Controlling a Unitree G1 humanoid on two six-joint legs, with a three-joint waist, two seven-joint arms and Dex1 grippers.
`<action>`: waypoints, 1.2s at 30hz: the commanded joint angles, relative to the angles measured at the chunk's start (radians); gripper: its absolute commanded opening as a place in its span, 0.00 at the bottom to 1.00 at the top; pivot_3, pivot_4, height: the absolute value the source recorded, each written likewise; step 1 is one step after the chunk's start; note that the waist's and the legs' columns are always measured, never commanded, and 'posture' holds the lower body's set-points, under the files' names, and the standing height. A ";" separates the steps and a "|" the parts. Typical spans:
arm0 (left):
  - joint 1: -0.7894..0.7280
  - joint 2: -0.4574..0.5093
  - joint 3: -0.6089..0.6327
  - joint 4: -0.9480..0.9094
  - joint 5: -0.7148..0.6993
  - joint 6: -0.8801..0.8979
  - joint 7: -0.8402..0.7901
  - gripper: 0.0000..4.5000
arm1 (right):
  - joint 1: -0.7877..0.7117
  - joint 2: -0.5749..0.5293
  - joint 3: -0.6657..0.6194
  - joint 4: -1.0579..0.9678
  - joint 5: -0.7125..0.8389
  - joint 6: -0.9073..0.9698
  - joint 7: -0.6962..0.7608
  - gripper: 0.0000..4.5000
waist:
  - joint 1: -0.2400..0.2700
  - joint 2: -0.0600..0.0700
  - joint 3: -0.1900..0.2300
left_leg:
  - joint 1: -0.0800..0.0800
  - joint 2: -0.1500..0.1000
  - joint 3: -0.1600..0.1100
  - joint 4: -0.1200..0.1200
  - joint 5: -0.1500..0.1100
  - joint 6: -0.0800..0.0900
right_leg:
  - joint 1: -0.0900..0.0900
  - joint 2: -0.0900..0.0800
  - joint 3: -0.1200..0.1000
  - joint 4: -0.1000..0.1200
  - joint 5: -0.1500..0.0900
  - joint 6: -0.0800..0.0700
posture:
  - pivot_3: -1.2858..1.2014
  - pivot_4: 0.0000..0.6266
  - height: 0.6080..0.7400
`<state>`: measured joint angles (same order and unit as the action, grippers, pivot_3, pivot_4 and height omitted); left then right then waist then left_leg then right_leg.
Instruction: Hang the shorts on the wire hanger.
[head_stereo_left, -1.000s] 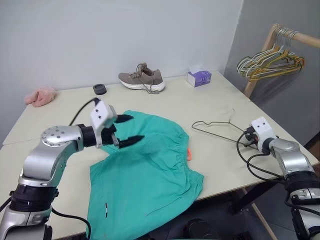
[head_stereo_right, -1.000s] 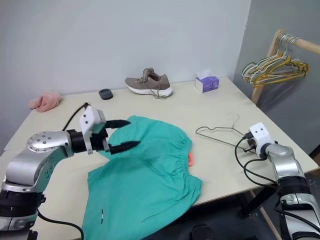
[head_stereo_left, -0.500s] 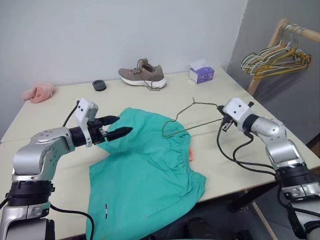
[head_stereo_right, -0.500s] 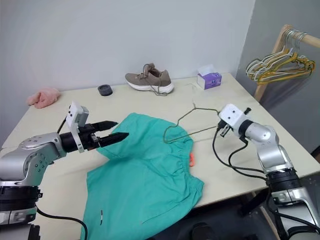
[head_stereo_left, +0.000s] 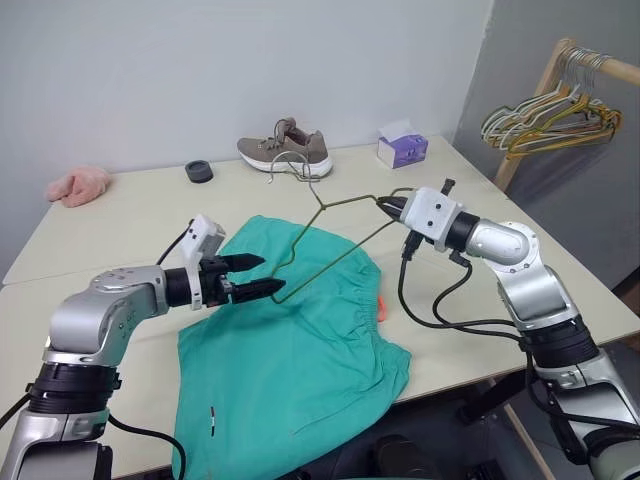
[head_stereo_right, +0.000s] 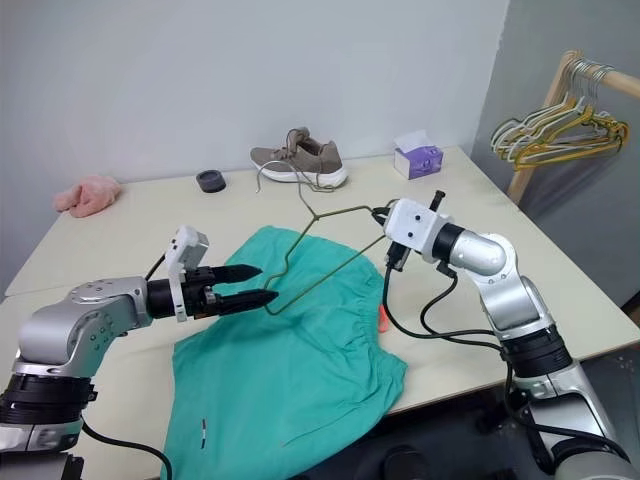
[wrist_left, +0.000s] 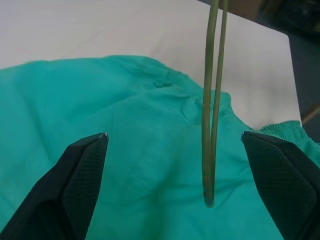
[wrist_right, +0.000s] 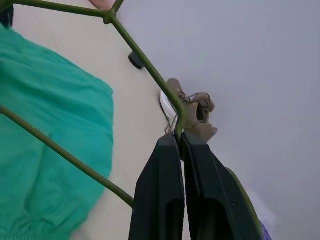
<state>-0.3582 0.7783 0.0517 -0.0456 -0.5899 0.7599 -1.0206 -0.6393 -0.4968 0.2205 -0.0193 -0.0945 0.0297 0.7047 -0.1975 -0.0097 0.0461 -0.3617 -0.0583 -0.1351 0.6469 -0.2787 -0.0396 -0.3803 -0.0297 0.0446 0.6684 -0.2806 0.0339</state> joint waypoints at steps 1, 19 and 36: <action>0.002 -0.013 -0.026 -0.047 0.002 -0.012 -0.020 1.00 | -0.041 0.019 -0.005 -0.052 0.019 -0.006 0.012 0.01 | 0.000 0.000 0.000 | 0.000 0.000 0.000 0.000 0.000 0.000 | 0.000 0.000 0.000 0.000 0.000 0.000 | 0.43 0.00 1.00; 0.008 -0.040 -0.038 -0.061 -0.004 -0.003 -0.022 0.14 | -0.023 0.050 -0.005 -0.096 0.009 0.019 0.033 0.00 | -0.001 0.000 0.000 | 0.001 0.000 0.000 0.002 0.003 -0.003 | -0.004 0.000 0.000 0.012 0.000 -0.001 | 0.43 0.00 1.00; 0.057 0.041 -0.040 -0.101 0.086 -0.049 -0.030 0.00 | 0.056 -0.099 -0.073 -0.239 0.179 0.206 0.224 0.69 | 0.001 -0.001 -0.001 | 0.001 0.000 0.000 0.002 0.003 -0.003 | -0.004 0.000 0.000 0.011 0.000 -0.001 | 0.43 0.00 1.00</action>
<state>-0.2994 0.7937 0.0022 -0.1105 -0.5220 0.7471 -1.0371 -0.5760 -0.5738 0.1972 -0.2033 0.0336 0.1885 0.9027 -0.1961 -0.0103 0.0456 -0.3609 -0.0586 -0.1354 0.6491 -0.2757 -0.0430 -0.3840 -0.0297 0.0446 0.6797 -0.2804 0.0333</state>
